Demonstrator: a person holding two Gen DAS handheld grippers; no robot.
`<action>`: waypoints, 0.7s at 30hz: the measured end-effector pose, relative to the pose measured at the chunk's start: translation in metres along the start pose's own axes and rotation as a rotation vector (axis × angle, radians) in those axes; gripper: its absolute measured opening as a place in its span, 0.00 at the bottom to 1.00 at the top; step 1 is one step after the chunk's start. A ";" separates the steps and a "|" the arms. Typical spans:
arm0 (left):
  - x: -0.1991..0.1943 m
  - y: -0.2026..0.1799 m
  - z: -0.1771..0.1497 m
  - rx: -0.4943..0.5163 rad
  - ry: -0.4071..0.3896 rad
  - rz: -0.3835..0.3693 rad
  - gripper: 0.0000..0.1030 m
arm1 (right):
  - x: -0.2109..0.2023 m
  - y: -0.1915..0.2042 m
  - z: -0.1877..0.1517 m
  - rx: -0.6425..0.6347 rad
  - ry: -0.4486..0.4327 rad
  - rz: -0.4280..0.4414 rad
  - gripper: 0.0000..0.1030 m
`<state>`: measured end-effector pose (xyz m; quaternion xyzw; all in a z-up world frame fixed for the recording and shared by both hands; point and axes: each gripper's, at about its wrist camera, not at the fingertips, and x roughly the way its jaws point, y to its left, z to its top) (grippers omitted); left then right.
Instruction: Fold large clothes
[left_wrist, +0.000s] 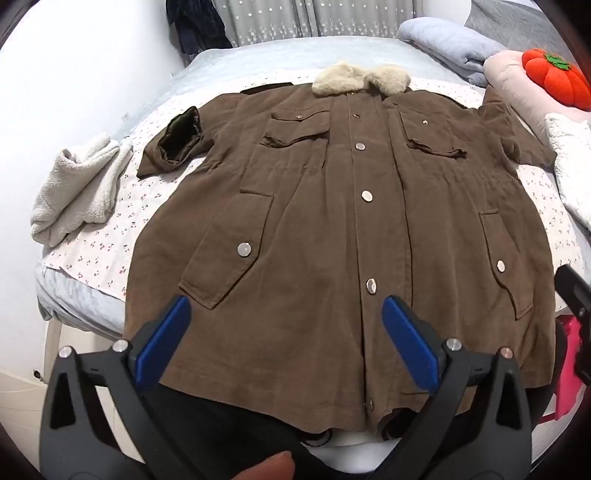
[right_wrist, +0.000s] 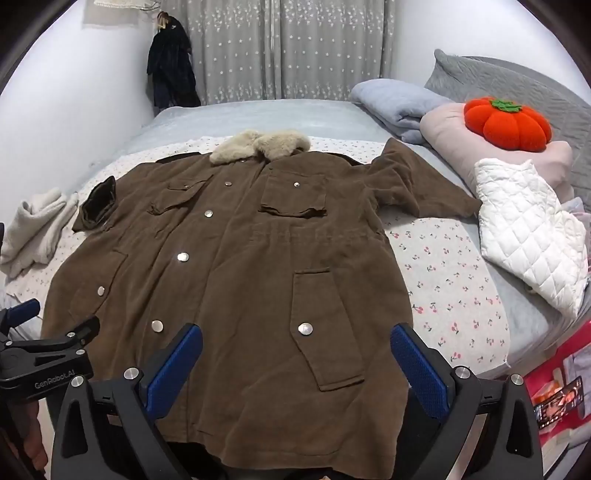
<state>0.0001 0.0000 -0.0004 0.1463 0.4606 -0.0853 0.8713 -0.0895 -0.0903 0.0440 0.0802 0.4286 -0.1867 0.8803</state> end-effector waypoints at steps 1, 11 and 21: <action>0.000 -0.001 0.000 0.000 0.001 -0.002 1.00 | -0.001 0.001 0.000 0.001 0.003 0.002 1.00; -0.005 -0.005 0.007 0.001 -0.011 -0.038 1.00 | 0.009 0.000 0.003 0.011 0.026 0.017 1.00; -0.006 -0.007 0.006 0.011 -0.019 -0.057 1.00 | 0.008 -0.001 0.006 0.014 0.024 0.020 1.00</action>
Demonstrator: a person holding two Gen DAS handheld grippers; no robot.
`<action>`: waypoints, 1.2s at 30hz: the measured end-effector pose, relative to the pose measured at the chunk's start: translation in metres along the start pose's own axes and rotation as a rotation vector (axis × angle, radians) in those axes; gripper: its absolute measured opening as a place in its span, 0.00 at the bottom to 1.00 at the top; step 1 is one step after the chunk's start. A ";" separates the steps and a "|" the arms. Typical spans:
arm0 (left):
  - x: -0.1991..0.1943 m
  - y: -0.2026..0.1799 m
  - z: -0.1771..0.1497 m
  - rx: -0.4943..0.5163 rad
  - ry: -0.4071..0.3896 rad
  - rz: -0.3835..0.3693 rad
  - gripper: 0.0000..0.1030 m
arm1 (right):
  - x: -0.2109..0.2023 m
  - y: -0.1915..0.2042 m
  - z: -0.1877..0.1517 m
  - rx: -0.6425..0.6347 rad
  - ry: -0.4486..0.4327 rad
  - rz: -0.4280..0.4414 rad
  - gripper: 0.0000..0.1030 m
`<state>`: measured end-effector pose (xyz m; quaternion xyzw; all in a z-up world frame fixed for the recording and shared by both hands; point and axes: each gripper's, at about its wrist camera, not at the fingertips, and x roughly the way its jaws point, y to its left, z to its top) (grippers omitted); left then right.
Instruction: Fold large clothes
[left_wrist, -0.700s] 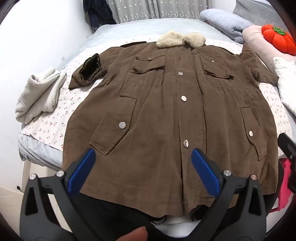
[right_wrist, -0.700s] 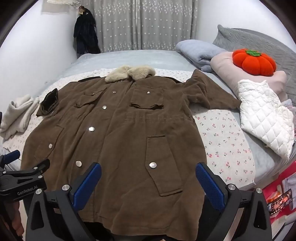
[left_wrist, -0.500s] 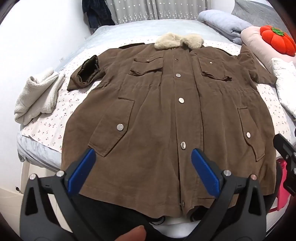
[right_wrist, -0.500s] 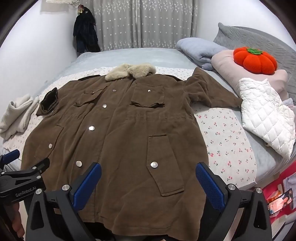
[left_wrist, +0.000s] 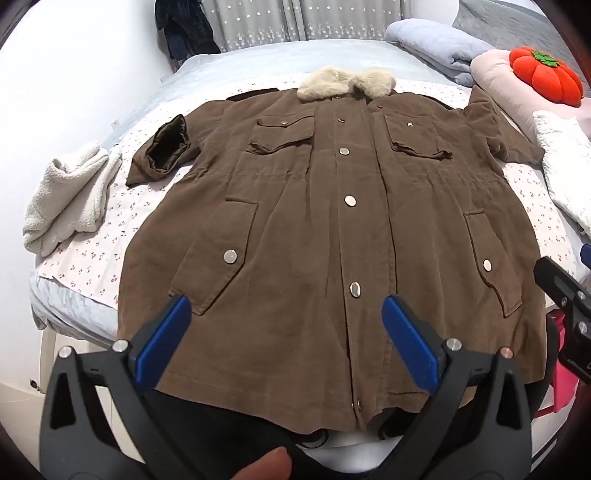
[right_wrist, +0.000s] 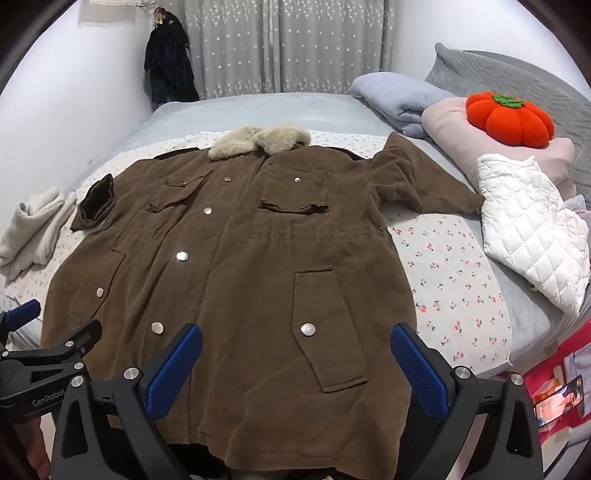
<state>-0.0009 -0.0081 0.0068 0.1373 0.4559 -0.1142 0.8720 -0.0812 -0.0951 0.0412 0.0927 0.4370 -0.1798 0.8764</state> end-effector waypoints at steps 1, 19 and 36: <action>0.001 0.000 0.000 -0.001 0.003 -0.003 1.00 | 0.000 0.001 0.000 0.001 -0.001 -0.001 1.00; 0.004 0.002 -0.006 -0.013 0.021 -0.014 1.00 | 0.003 0.000 -0.001 0.012 0.015 -0.007 1.00; 0.007 0.009 -0.006 -0.030 0.037 -0.018 1.00 | 0.009 0.002 0.000 0.017 0.031 -0.015 1.00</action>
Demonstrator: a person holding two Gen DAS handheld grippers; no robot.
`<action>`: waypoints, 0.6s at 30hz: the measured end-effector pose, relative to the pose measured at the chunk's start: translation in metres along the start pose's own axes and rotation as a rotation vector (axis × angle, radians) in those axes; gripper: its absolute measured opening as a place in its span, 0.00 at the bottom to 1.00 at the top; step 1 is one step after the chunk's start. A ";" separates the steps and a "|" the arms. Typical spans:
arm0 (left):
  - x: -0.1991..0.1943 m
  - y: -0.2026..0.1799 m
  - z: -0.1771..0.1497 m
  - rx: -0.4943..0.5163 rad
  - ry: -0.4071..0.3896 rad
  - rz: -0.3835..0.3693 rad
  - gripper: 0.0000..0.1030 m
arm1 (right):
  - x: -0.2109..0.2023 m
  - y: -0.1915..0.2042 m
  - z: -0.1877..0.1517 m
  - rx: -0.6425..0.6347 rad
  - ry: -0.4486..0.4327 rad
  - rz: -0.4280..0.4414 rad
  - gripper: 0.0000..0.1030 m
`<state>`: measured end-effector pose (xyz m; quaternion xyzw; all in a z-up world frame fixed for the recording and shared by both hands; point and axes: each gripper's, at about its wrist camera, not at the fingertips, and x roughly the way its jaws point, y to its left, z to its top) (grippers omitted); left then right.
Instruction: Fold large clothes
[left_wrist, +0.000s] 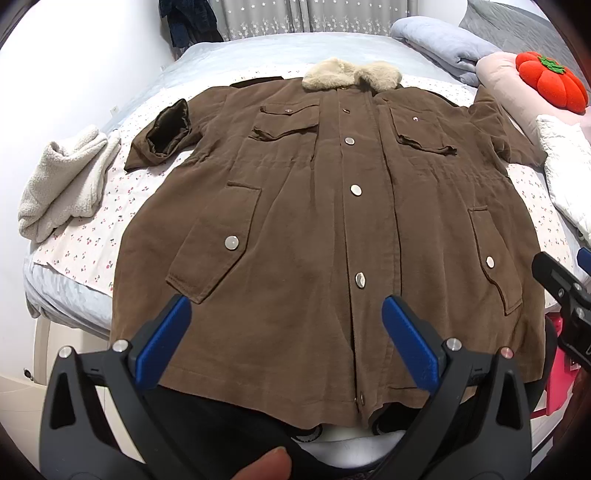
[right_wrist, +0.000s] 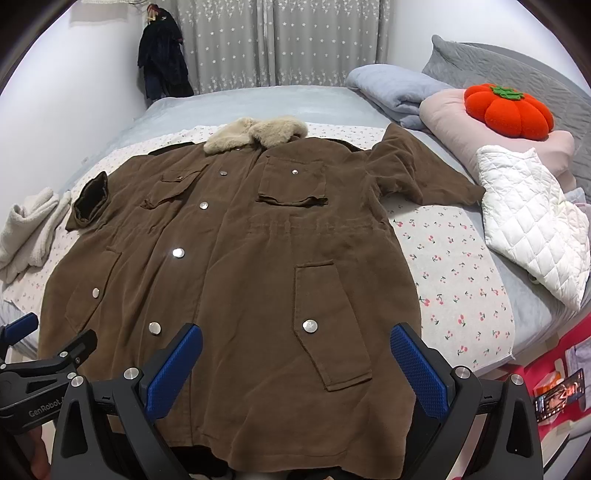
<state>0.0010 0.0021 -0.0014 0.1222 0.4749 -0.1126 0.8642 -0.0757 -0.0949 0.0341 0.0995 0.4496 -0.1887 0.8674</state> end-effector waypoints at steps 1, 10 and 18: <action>0.000 0.000 0.000 0.000 0.000 0.000 1.00 | 0.000 0.000 0.000 0.000 0.001 0.000 1.00; 0.001 0.001 -0.001 0.001 0.001 0.000 1.00 | 0.002 0.000 -0.001 0.000 0.004 0.001 1.00; 0.001 0.002 -0.001 0.002 0.000 0.000 1.00 | 0.002 0.000 -0.002 0.001 0.008 0.001 1.00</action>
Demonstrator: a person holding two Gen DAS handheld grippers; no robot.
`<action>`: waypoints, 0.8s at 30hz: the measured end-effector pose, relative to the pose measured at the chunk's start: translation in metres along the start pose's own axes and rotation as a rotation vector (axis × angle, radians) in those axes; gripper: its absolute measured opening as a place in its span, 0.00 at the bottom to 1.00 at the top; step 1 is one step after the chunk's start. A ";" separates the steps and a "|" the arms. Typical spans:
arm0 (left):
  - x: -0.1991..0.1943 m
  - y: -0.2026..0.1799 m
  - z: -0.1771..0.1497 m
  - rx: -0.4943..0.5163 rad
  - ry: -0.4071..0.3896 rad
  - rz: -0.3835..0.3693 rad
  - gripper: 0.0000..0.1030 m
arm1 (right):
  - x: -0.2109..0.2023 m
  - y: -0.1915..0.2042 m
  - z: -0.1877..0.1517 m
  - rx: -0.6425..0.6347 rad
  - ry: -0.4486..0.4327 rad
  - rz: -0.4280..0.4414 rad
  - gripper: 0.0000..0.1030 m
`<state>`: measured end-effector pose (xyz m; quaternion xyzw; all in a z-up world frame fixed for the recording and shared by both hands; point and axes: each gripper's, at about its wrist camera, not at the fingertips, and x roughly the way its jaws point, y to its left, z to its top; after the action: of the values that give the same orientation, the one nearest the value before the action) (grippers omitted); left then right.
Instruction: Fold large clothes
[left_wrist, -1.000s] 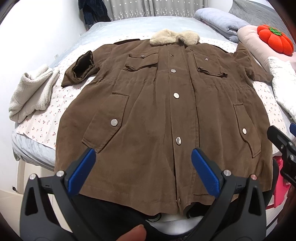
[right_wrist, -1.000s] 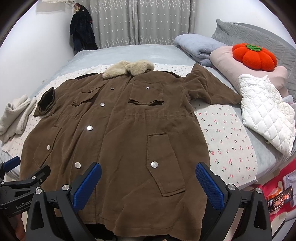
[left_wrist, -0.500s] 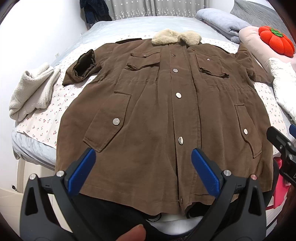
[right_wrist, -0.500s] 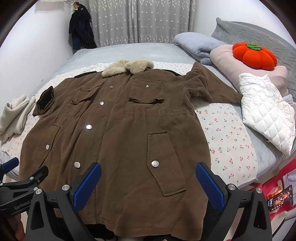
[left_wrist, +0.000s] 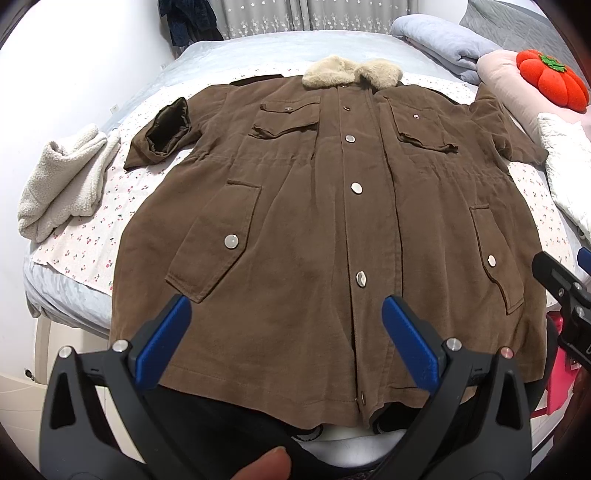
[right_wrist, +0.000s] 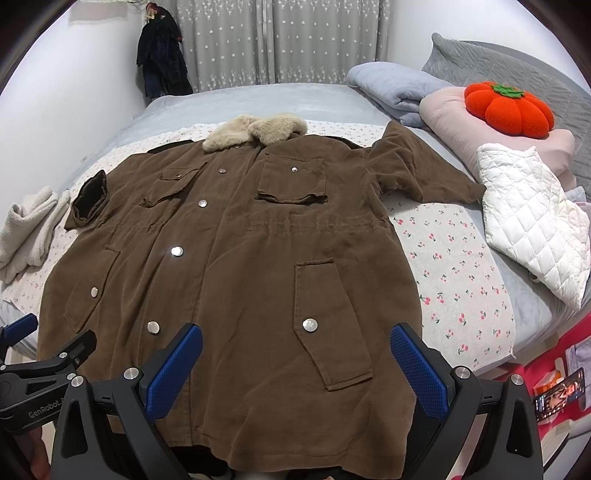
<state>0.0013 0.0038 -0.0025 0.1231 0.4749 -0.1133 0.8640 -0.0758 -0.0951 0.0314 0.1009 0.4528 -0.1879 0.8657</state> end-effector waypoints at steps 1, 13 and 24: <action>0.000 0.000 0.000 0.001 0.000 0.001 1.00 | 0.001 0.000 0.001 0.001 0.001 0.000 1.00; 0.001 0.000 -0.001 -0.001 0.001 0.003 1.00 | 0.003 0.000 0.002 -0.001 0.009 -0.001 1.00; 0.002 0.000 -0.001 -0.001 0.003 0.009 1.00 | 0.004 0.001 0.003 -0.003 0.009 -0.003 1.00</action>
<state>0.0019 0.0042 -0.0045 0.1253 0.4757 -0.1089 0.8638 -0.0712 -0.0956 0.0298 0.0999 0.4571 -0.1880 0.8636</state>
